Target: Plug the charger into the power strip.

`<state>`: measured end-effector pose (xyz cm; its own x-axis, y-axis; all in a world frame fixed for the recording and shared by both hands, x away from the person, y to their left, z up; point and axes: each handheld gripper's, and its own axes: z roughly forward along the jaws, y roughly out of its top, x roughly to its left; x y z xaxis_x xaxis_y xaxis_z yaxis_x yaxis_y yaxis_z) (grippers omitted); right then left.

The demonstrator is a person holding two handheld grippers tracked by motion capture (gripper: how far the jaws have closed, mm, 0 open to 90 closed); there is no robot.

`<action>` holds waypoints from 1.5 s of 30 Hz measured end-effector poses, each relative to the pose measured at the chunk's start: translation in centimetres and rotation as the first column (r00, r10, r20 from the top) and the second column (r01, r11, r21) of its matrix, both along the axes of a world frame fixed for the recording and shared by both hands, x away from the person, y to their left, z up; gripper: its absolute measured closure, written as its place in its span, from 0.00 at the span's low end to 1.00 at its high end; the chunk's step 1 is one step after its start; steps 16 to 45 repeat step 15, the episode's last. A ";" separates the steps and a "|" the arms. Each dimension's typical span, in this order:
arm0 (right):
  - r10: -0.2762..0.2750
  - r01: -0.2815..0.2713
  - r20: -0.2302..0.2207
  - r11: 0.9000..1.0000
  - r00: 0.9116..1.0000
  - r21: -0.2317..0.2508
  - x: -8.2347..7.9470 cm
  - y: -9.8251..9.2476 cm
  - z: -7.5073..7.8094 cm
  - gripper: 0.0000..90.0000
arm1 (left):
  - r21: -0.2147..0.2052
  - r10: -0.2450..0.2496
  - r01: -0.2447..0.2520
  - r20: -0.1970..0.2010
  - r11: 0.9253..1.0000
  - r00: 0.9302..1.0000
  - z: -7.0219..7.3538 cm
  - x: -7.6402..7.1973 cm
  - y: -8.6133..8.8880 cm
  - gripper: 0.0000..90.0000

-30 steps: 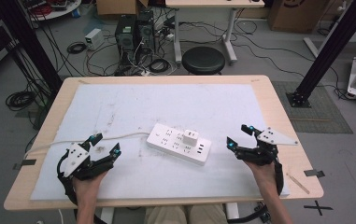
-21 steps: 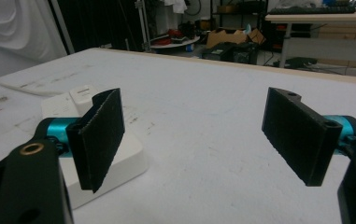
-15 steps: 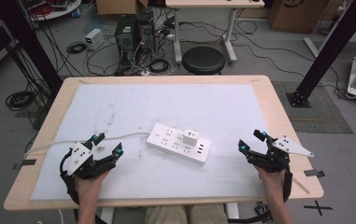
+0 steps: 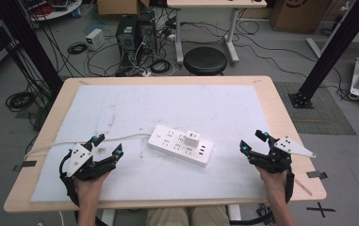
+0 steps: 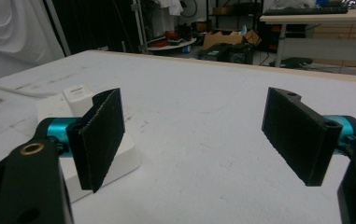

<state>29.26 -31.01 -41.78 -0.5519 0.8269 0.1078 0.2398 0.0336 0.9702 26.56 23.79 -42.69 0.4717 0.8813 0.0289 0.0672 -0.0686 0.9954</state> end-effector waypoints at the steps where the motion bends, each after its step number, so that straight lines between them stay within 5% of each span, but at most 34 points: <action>1: 0.000 0.000 -0.005 1.000 1.000 0.002 0.0 0.0 0.0 0.24 | 0.001 -0.001 0.001 0.000 1.000 1.000 0.0 0.0 0.0 0.29; 45: 0.004 -0.004 -0.003 1.000 1.000 0.003 0.0 -0.2 -0.1 0.24 | 0.003 -0.001 0.001 -0.001 1.000 1.000 0.0 0.1 -0.2 0.29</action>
